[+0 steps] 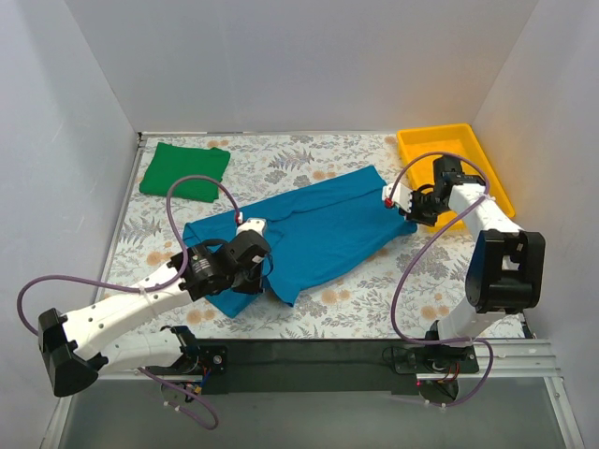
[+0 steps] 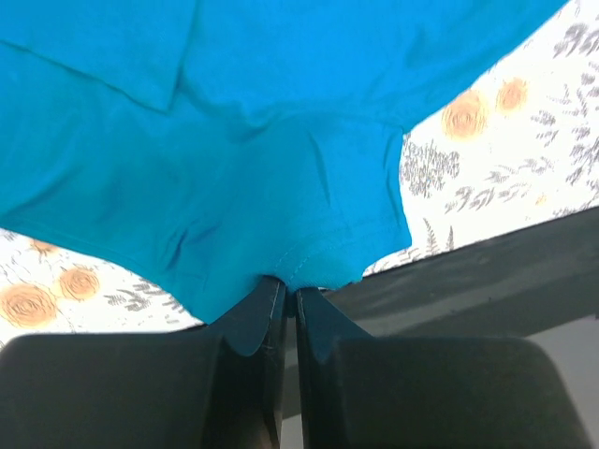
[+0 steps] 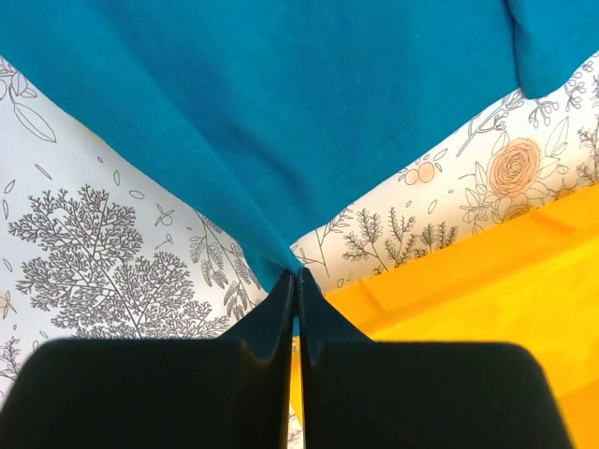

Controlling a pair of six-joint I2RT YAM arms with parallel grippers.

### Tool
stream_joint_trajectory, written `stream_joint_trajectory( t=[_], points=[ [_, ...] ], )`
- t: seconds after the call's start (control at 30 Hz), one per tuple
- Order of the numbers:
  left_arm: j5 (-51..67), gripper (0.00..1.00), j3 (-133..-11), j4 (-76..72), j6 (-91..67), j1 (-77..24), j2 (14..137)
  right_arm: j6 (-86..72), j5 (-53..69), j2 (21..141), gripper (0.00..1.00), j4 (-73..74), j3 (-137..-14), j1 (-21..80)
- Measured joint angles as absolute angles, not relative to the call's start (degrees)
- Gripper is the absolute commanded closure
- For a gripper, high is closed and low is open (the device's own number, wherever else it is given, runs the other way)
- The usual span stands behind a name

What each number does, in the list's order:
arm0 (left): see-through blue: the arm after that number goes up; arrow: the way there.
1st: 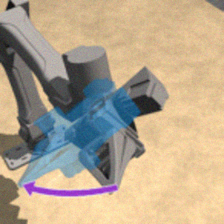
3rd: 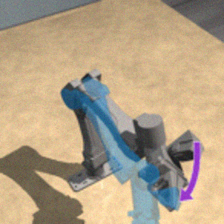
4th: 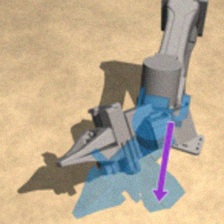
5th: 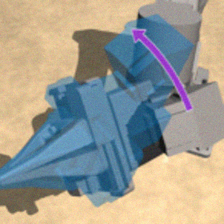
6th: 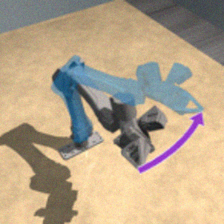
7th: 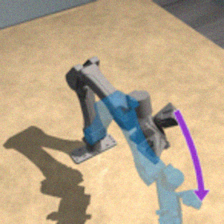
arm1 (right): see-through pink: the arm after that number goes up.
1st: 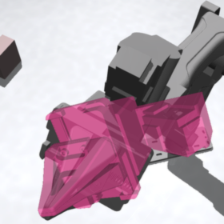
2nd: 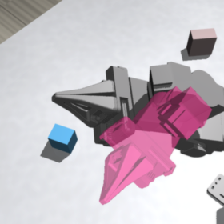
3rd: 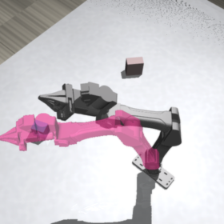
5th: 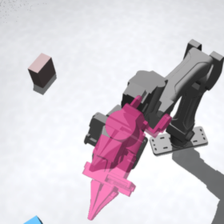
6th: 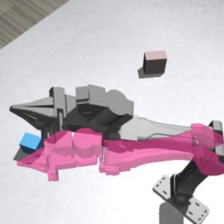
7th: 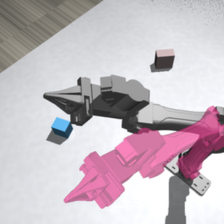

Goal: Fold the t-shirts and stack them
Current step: Fold the tshirt

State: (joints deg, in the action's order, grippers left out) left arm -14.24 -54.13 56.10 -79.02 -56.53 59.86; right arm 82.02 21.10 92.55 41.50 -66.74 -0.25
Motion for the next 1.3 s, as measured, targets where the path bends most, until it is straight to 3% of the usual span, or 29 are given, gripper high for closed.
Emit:
stream_joint_trajectory(
  t=[1.3],
  points=[
    [-19.33,1.00,-58.28,48.95,-64.01,-40.21,64.36,72.05,17.61,100.99,0.99,42.70,-76.71,2.00]
  ],
)
